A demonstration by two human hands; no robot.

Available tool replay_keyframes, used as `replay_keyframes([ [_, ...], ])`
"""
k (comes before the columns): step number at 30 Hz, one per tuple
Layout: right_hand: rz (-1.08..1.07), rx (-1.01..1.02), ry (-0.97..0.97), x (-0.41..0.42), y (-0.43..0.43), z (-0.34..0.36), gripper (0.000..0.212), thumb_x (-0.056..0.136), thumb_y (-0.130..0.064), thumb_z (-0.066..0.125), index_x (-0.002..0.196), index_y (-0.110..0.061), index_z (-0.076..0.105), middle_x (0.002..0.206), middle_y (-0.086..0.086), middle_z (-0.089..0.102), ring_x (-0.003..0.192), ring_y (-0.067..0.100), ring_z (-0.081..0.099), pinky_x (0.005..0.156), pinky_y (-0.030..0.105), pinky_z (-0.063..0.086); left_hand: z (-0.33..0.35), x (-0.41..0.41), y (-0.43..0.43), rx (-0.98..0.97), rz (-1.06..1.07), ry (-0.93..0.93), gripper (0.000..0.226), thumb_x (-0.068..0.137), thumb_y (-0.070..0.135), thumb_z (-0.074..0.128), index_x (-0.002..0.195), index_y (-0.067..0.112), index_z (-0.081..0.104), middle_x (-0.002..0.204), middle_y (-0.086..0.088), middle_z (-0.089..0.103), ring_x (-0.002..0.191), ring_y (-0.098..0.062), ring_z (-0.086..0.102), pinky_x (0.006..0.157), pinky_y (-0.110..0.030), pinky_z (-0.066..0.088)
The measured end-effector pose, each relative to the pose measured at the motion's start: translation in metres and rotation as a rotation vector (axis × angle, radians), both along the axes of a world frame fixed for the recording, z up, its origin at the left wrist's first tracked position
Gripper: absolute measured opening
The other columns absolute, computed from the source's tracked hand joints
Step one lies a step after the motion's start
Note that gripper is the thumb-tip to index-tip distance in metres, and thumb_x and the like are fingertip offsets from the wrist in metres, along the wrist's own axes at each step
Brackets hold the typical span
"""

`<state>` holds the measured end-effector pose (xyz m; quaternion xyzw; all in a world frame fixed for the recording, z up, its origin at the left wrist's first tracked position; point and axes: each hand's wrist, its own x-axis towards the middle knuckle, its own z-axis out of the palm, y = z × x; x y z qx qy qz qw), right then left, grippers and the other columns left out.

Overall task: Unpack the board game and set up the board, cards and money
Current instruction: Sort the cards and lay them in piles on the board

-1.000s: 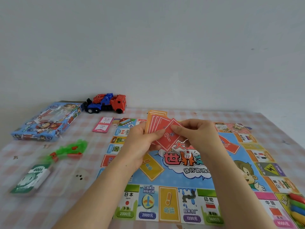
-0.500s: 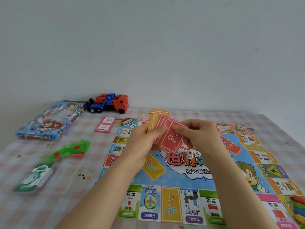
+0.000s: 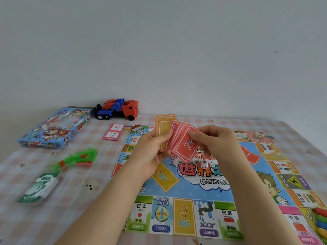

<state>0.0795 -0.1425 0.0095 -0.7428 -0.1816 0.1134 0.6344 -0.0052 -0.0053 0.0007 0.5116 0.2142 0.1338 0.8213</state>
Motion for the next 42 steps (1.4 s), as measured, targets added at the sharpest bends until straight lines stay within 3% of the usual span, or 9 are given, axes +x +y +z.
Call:
replay_keyframes([
  [12, 0.014, 0.041, 0.026, 0.002, -0.001, -0.001, 0.014, 0.079, -0.024, 0.075, 0.085, -0.012, 0.072, 0.049, -0.004, 0.06, 0.039, 0.006, 0.045, 0.04, 0.018, 0.037, 0.0, -0.001, 0.004, -0.205, -0.078, -0.008, 0.016, 0.087, 0.019, 0.061, 0.099, 0.011, 0.066, 0.075, -0.005, 0.069, 0.052, -0.011, 0.062, 0.037, -0.015, 0.046],
  [17, 0.056, 0.04, 0.031, -0.001, 0.001, 0.0, 0.016, 0.077, -0.022, 0.077, 0.085, -0.011, 0.071, 0.052, -0.002, 0.062, 0.041, 0.009, 0.046, 0.042, 0.021, 0.036, 0.001, -0.001, 0.002, -0.096, -0.078, -0.012, 0.01, 0.088, 0.008, 0.059, 0.096, 0.009, 0.065, 0.074, -0.007, 0.069, 0.052, -0.01, 0.062, 0.038, -0.015, 0.046],
  [22, 0.043, 0.042, 0.04, 0.0, 0.001, 0.0, 0.011, 0.079, -0.017, 0.075, 0.085, -0.01, 0.068, 0.057, 0.0, 0.065, 0.035, 0.003, 0.047, 0.037, 0.016, 0.034, 0.0, 0.001, 0.0, 0.148, 0.049, -0.026, 0.013, 0.082, 0.001, 0.065, 0.088, 0.012, 0.065, 0.069, 0.001, 0.072, 0.05, -0.007, 0.063, 0.037, -0.014, 0.042],
  [27, 0.029, 0.05, 0.053, 0.002, 0.001, -0.001, 0.01, 0.081, -0.015, 0.074, 0.084, -0.009, 0.067, 0.062, 0.003, 0.067, 0.035, 0.003, 0.046, 0.036, 0.013, 0.032, -0.008, 0.004, 0.007, 0.272, 0.133, 0.022, 0.01, 0.084, 0.008, 0.068, 0.089, 0.016, 0.066, 0.075, 0.002, 0.071, 0.049, -0.005, 0.059, 0.038, -0.015, 0.039],
  [31, 0.012, 0.093, 0.053, 0.001, 0.0, 0.001, 0.008, 0.082, -0.01, 0.071, 0.083, -0.007, 0.064, 0.072, 0.009, 0.067, 0.031, -0.001, 0.044, 0.035, 0.008, 0.03, -0.012, 0.005, 0.012, 0.521, 0.104, 0.082, 0.009, 0.089, 0.016, 0.063, 0.086, 0.025, 0.063, 0.075, 0.008, 0.067, 0.048, 0.003, 0.056, 0.043, -0.014, 0.039],
  [35, -0.018, 0.141, 0.079, 0.003, -0.001, 0.001, 0.01, 0.082, -0.009, 0.072, 0.079, -0.01, 0.062, 0.071, 0.007, 0.065, 0.032, -0.001, 0.045, 0.035, 0.008, 0.031, -0.015, 0.005, 0.018, 0.888, 0.082, 0.17, 0.001, 0.088, 0.024, 0.064, 0.088, 0.023, 0.064, 0.083, 0.004, 0.069, 0.074, -0.015, 0.066, 0.063, -0.029, 0.053],
  [37, -0.015, 0.119, 0.079, 0.004, -0.001, -0.002, 0.009, 0.081, -0.012, 0.072, 0.081, -0.009, 0.063, 0.066, 0.004, 0.065, 0.034, 0.001, 0.044, 0.037, 0.013, 0.032, -0.019, 0.005, 0.018, 1.175, 0.077, 0.297, 0.018, 0.088, 0.03, 0.064, 0.103, 0.022, 0.063, 0.09, 0.007, 0.067, 0.081, -0.015, 0.065, 0.069, -0.033, 0.052],
  [39, 0.006, 0.097, 0.073, 0.004, 0.0, -0.004, 0.01, 0.081, -0.013, 0.072, 0.085, -0.008, 0.065, 0.061, 0.001, 0.066, 0.038, 0.006, 0.046, 0.038, 0.017, 0.034, -0.022, 0.005, 0.018, 1.405, 0.121, 0.42, 0.041, 0.088, 0.038, 0.061, 0.126, 0.025, 0.053, 0.114, 0.007, 0.062, 0.103, -0.016, 0.059, 0.079, -0.033, 0.049],
  [42, 0.046, 0.099, 0.074, 0.003, 0.001, -0.004, 0.011, 0.082, -0.014, 0.072, 0.086, -0.007, 0.065, 0.066, 0.004, 0.069, 0.043, 0.01, 0.052, 0.04, 0.02, 0.04, -0.017, 0.0, 0.016, 1.498, 0.333, 0.314, 0.048, 0.09, 0.05, 0.049, 0.132, 0.028, 0.048, 0.127, 0.005, 0.051, 0.116, -0.015, 0.049, 0.079, -0.028, 0.042],
])
